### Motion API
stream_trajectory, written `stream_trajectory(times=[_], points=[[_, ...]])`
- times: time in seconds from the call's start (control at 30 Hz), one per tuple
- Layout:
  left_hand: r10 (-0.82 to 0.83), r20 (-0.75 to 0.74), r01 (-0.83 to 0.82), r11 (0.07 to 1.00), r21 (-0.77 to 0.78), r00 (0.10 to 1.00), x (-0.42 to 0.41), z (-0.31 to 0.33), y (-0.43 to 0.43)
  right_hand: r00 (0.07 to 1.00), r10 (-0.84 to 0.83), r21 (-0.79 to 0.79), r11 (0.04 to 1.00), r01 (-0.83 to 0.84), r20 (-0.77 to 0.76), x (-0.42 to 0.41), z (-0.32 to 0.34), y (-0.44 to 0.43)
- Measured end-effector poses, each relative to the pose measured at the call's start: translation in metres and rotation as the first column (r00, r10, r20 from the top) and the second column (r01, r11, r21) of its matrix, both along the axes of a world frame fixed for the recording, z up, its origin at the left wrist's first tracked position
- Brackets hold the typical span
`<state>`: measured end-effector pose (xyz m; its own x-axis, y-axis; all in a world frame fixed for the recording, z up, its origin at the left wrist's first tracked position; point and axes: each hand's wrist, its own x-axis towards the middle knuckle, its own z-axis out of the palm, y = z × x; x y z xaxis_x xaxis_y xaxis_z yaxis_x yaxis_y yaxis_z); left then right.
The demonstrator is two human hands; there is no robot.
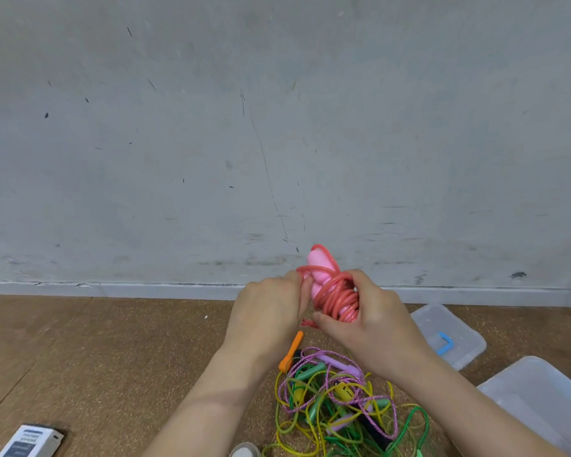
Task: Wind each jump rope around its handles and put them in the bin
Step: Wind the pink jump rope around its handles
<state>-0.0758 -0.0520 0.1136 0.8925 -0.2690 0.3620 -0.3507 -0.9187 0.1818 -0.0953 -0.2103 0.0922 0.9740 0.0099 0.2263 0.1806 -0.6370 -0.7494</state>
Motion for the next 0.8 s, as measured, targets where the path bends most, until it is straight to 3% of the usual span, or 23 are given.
stream_trajectory(times=[0.13, 0.27, 0.3, 0.4, 0.5, 0.57, 0.67, 0.73, 0.8], points=[[0.021, -0.133, -0.071, 0.92, -0.386, 0.991, -0.001, 0.001, -0.003, 0.999, 0.024, 0.001, 1.0, -0.024, -0.028, 0.001, 0.001, -0.001], [-0.014, -0.278, -0.113, 0.893, -0.435, 0.96, 0.0, 0.002, 0.001, 0.994, 0.057, 0.031, 0.998, -0.054, -0.098, 0.004, 0.002, -0.004], [-0.069, -0.355, -0.142, 0.833, -0.535, 0.932, 0.002, 0.004, 0.003, 0.992, 0.057, 0.057, 0.997, -0.051, -0.111, 0.005, 0.002, -0.005], [-0.281, -0.523, -0.331, 0.518, -0.788, 0.805, 0.003, 0.011, 0.008, 0.987, 0.038, 0.114, 0.993, -0.02, -0.153, 0.007, 0.0, -0.006], [-0.325, -0.502, -0.352, 0.421, -0.836, 0.802, 0.0, 0.013, 0.007, 0.985, 0.021, 0.119, 0.993, -0.001, -0.168, 0.007, -0.001, -0.007], [-0.224, -0.419, -0.273, 0.483, -0.832, 0.88, -0.001, 0.011, 0.003, 0.986, 0.008, 0.13, 0.991, 0.013, -0.165, 0.007, 0.001, -0.007], [0.013, -0.217, -0.168, 0.678, -0.715, 0.976, 0.0, 0.006, -0.002, 0.99, -0.006, 0.104, 0.994, 0.021, -0.143, 0.006, 0.002, -0.007], [0.106, -0.002, -0.092, 0.854, -0.513, 0.994, -0.001, 0.002, -0.002, 0.992, -0.005, 0.072, 0.997, 0.014, -0.122, 0.004, 0.003, -0.006], [0.096, 0.152, -0.051, 0.96, -0.276, 0.984, -0.001, -0.003, -0.006, 0.994, -0.013, 0.061, 0.998, 0.019, -0.106, 0.003, 0.006, -0.008]])
